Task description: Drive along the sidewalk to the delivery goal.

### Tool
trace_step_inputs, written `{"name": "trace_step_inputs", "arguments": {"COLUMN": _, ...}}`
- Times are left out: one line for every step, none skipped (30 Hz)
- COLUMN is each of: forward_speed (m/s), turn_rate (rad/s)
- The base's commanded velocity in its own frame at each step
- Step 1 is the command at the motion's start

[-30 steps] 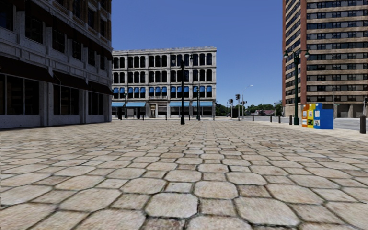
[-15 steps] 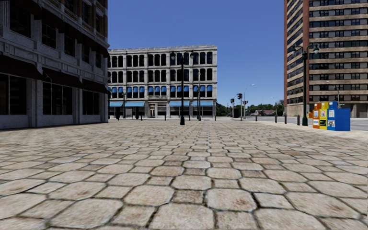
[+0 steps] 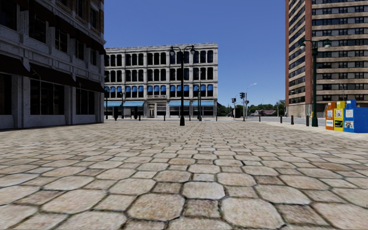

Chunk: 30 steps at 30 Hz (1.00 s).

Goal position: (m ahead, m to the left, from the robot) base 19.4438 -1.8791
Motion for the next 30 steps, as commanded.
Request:
{"name": "trace_step_inputs", "arguments": {"forward_speed": 2.0, "turn_rate": 0.0}}
{"name": "trace_step_inputs", "arguments": {"forward_speed": 2.0, "turn_rate": 0.0}}
{"name": "trace_step_inputs", "arguments": {"forward_speed": 2.0, "turn_rate": 0.0}}
{"name": "trace_step_inputs", "arguments": {"forward_speed": 2.0, "turn_rate": 0.0}}
{"name": "trace_step_inputs", "arguments": {"forward_speed": 2.0, "turn_rate": 0.0}}
{"name": "trace_step_inputs", "arguments": {"forward_speed": 2.0, "turn_rate": 0.0}}
{"name": "trace_step_inputs", "arguments": {"forward_speed": 2.0, "turn_rate": 0.0}}
{"name": "trace_step_inputs", "arguments": {"forward_speed": 2.0, "turn_rate": 0.0}}
{"name": "trace_step_inputs", "arguments": {"forward_speed": 2.0, "turn_rate": 0.0}}
{"name": "trace_step_inputs", "arguments": {"forward_speed": 2.0, "turn_rate": 0.0}}
{"name": "trace_step_inputs", "arguments": {"forward_speed": 2.0, "turn_rate": 0.0}}
{"name": "trace_step_inputs", "arguments": {"forward_speed": 2.0, "turn_rate": 0.0}}
{"name": "trace_step_inputs", "arguments": {"forward_speed": 2.0, "turn_rate": 0.0}}
{"name": "trace_step_inputs", "arguments": {"forward_speed": 2.0, "turn_rate": 0.0}}
{"name": "trace_step_inputs", "arguments": {"forward_speed": 2.0, "turn_rate": 0.0}}
{"name": "trace_step_inputs", "arguments": {"forward_speed": 2.0, "turn_rate": 0.0}}
{"name": "trace_step_inputs", "arguments": {"forward_speed": 2.0, "turn_rate": 0.0}}
{"name": "trace_step_inputs", "arguments": {"forward_speed": 2.0, "turn_rate": 0.0}}
{"name": "trace_step_inputs", "arguments": {"forward_speed": 2.0, "turn_rate": 0.0}}
{"name": "trace_step_inputs", "arguments": {"forward_speed": 2.0, "turn_rate": 0.0}}
{"name": "trace_step_inputs", "arguments": {"forward_speed": 2.0, "turn_rate": 0.0}}
{"name": "trace_step_inputs", "arguments": {"forward_speed": 2.0, "turn_rate": 0.0}}
{"name": "trace_step_inputs", "arguments": {"forward_speed": 2.0, "turn_rate": 0.0}}
{"name": "trace_step_inputs", "arguments": {"forward_speed": 2.0, "turn_rate": 0.0}}
{"name": "trace_step_inputs", "arguments": {"forward_speed": 2.0, "turn_rate": 0.0}}
{"name": "trace_step_inputs", "arguments": {"forward_speed": 2.0, "turn_rate": 0.0}}
{"name": "trace_step_inputs", "arguments": {"forward_speed": 2.0, "turn_rate": 0.0}}
{"name": "trace_step_inputs", "arguments": {"forward_speed": 2.0, "turn_rate": 0.0}}
{"name": "trace_step_inputs", "arguments": {"forward_speed": 2.0, "turn_rate": 0.0}}
{"name": "trace_step_inputs", "arguments": {"forward_speed": 2.0, "turn_rate": 0.0}}
